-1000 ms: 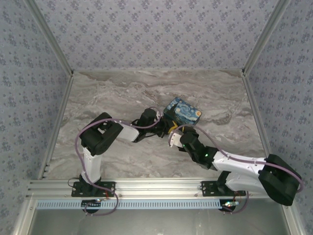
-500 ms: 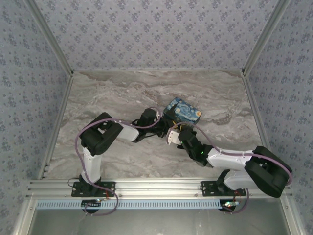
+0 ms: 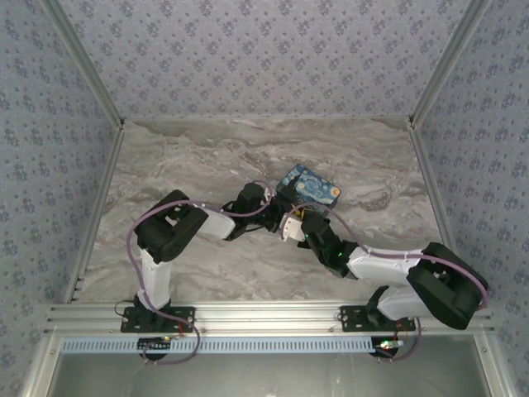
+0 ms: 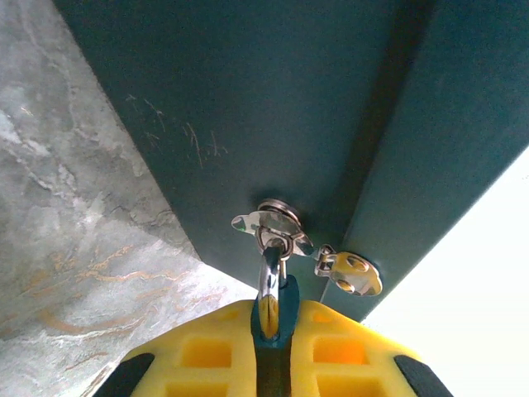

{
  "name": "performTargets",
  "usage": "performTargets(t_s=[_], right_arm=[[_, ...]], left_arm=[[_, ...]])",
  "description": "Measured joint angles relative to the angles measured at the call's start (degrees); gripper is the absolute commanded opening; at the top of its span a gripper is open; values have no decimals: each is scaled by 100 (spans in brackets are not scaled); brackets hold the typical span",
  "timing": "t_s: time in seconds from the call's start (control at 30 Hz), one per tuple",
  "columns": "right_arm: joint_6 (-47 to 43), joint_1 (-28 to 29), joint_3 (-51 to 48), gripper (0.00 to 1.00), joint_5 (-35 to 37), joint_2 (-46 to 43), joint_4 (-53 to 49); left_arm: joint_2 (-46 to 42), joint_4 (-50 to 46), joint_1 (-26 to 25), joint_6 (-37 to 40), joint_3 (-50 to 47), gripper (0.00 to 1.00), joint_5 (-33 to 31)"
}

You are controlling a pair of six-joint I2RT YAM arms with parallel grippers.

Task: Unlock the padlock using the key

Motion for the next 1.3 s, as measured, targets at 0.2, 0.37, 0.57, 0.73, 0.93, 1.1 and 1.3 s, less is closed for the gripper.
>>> performTargets(t_s=[0.2,0.37,0.57,0.73,0.93,1.1,1.3], right_arm=[[-4,0,48,16,-66,186,59],[22,-17,48,8,-109,254,131],[122,-85,57,0,-129,256,326],[251,-111,79,0,-168,256,378],[354,-140,79,0,-208,254,374],[407,-302,61,23,-422,-181,138],[566,-382,-166,55,-651,-1543,-308]], left_arm=[[0,0,17,-2,4,0,-42],[0,2,31,-42,7,0,-81],[0,2,15,-48,11,0,-15],[0,2,0,-66,11,0,0],[0,2,0,-87,11,0,-2],[0,2,0,-87,11,0,0],[-7,-2,0,-85,9,0,-4]])
